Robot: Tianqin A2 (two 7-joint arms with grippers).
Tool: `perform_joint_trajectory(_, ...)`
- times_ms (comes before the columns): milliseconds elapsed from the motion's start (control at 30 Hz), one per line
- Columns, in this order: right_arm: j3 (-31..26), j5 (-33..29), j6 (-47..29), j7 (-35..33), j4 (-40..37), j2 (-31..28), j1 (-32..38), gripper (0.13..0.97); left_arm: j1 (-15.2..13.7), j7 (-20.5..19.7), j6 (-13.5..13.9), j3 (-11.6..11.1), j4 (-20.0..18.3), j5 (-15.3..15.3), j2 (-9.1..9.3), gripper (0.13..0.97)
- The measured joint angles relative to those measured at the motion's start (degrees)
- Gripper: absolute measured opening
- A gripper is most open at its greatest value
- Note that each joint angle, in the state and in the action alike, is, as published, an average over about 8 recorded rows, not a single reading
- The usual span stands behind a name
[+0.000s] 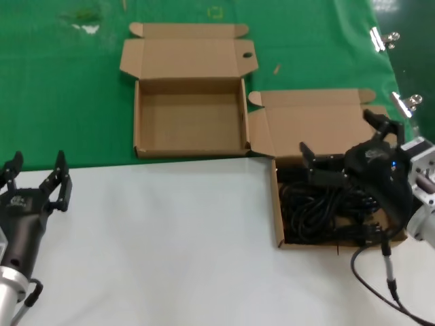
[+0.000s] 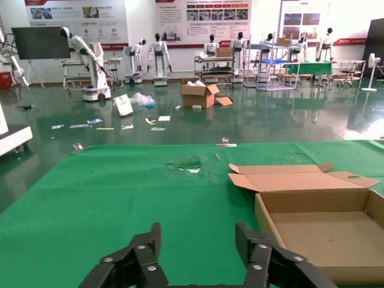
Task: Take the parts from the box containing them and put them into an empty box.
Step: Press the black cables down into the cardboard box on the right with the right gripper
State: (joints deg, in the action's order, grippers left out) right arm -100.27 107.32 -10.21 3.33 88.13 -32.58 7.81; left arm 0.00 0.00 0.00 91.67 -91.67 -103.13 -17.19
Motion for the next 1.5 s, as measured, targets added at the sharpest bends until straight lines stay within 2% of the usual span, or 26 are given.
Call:
perform_joint_trajectory(233, 0.21, 0.24, -14.37, -6.45, -2.17, -5.56, 5.80, 0.966, 0.00, 0.00, 0.00, 0.00, 0.00, 0.00, 0.00, 0.397)
perform_joint_trajectory(267, 0.21, 0.27, -16.43, -7.69, -2.61, -6.32, 6.83, 0.966, 0.00, 0.00, 0.00, 0.00, 0.00, 0.00, 0.00, 0.397)
perform_joint_trajectory(533, -1.36, -0.49, -34.02, -20.10, -6.21, -12.45, 15.88, 0.966, 0.00, 0.00, 0.00, 0.00, 0.00, 0.00, 0.00, 0.246)
perform_joint_trajectory(833, -7.35, -5.76, -51.12, -32.73, -11.23, -16.79, 26.21, 0.966, 0.00, 0.00, 0.00, 0.00, 0.00, 0.00, 0.00, 0.160)
perform_joint_trajectory(1067, -12.36, -10.19, -61.49, -41.42, -17.85, -16.14, 34.71, 0.966, 0.00, 0.00, 0.00, 0.00, 0.00, 0.00, 0.00, 0.152)
perform_joint_trajectory(1267, -16.32, -15.10, -65.89, -50.84, -26.41, -12.96, 42.61, 0.966, 0.00, 0.00, 0.00, 0.00, 0.00, 0.00, 0.00, 0.140)
perform_joint_trajectory(1500, -19.92, -19.95, -66.97, -61.50, -36.50, -8.79, 48.62, 0.966, 0.00, 0.00, 0.00, 0.00, 0.00, 0.00, 0.00, 0.140)
